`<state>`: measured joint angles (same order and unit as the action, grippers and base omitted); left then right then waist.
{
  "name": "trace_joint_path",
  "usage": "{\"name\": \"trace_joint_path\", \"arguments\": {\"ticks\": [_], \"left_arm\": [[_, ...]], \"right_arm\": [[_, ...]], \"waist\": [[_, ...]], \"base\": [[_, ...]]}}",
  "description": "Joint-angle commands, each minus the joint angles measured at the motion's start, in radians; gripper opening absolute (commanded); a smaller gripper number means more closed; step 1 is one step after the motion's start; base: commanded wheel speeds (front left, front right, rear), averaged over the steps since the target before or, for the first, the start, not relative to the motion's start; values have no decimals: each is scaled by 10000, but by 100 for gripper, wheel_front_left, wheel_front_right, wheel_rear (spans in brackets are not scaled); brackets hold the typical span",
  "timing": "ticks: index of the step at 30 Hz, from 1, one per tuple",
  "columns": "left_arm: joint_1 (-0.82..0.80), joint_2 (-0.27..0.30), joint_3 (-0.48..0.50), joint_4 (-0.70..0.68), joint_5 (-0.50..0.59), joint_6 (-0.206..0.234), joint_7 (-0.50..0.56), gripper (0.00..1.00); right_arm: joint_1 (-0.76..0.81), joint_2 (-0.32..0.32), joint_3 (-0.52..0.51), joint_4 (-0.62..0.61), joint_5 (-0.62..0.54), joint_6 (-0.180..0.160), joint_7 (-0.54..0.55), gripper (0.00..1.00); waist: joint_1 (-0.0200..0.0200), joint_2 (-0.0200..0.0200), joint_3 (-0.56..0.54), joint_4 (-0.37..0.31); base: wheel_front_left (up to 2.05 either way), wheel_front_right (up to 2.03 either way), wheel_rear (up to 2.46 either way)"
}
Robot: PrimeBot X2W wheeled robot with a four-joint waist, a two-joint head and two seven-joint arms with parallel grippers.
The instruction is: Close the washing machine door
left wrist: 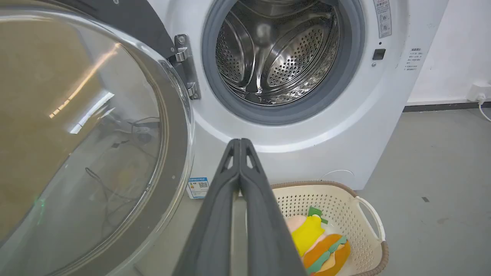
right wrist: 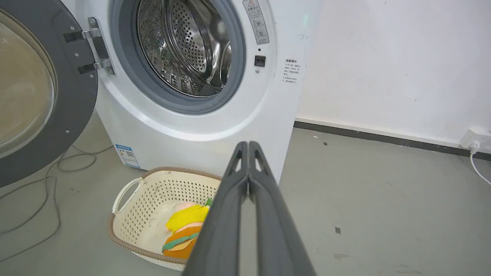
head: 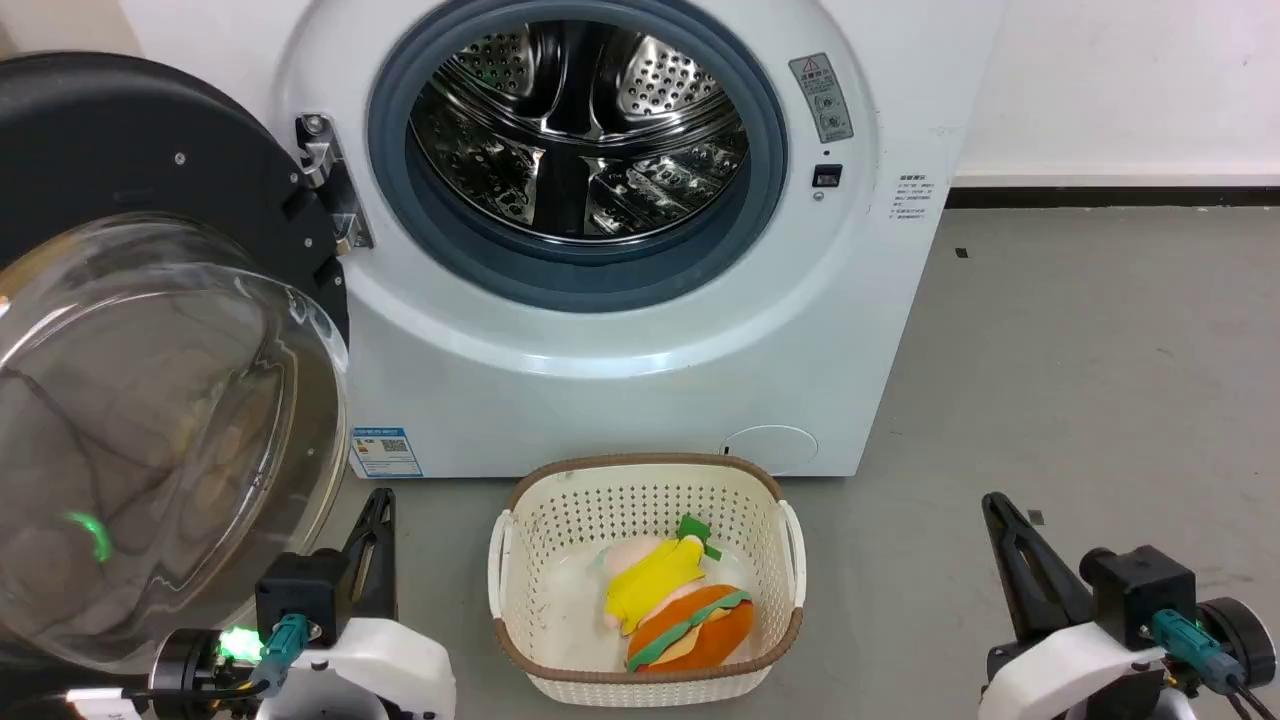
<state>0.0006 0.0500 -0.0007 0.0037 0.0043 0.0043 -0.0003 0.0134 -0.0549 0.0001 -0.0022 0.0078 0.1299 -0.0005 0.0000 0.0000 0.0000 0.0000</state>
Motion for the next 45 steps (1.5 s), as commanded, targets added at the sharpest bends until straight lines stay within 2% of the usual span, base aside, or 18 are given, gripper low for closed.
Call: {"name": "trace_joint_path", "arguments": {"ticks": [1, 16, 17, 18, 19, 20, 41, 42, 43, 45], "left_arm": [[-6, 3, 7, -37, -43, -43, 3, 0], [-6, 3, 7, -37, -43, -43, 3, 0], [0, 0, 2, 2, -1, 1, -2, 100], [0, 0, -3, 6, 0, 9, -5, 100], [0, 0, -5, 9, -1, 18, -6, 0], [-1, -2, -7, 15, -7, 31, -19, 100], [-94, -1, -266, 33, -144, 573, -500, 100], [-101, -1, -268, 25, -146, 595, -521, 45], [-106, -1, -271, 14, -148, 617, -542, 0], [-113, -1, -284, 1, -155, 654, -584, 0]], "right_arm": [[-134, 47, -1, 22, -78, 8, 5, 0], [-134, 47, -1, 22, -78, 8, 5, 0], [0, 0, 2, 0, 1, 0, -3, 100], [5, 0, 1, 1, 7, 0, -5, 100], [5, 0, -1, 1, 7, 0, -6, 0], [6, 0, -6, 4, 17, 0, -19, 100], [63, 9, -219, -128, 478, 2, -500, 100], [66, 9, -227, -132, 495, 2, -520, 100], [69, 10, -236, -137, 511, 2, -541, 100], [74, 11, -256, -150, 544, 2, -583, 100]], "waist": [[0, 0, 0, 0], [0, 0, 0, 0], [0, 0, 0, 0], [0, 0, 0, 0], [0, 0, 1, 0], [0, 0, 2, -1], [0, 0, 77, 147], [0, 0, 81, 172], [0, 0, 85, 198], [0, 0, 96, 263]], "base": [[0, 0, 0], [0, 0, 0], [0, 0, 0], [0, 0, 0], [0, 0, 0], [0, 0, 0], [0, 0, 0], [0, 0, 0], [0, 0, 0], [0, 0, 0]]}}
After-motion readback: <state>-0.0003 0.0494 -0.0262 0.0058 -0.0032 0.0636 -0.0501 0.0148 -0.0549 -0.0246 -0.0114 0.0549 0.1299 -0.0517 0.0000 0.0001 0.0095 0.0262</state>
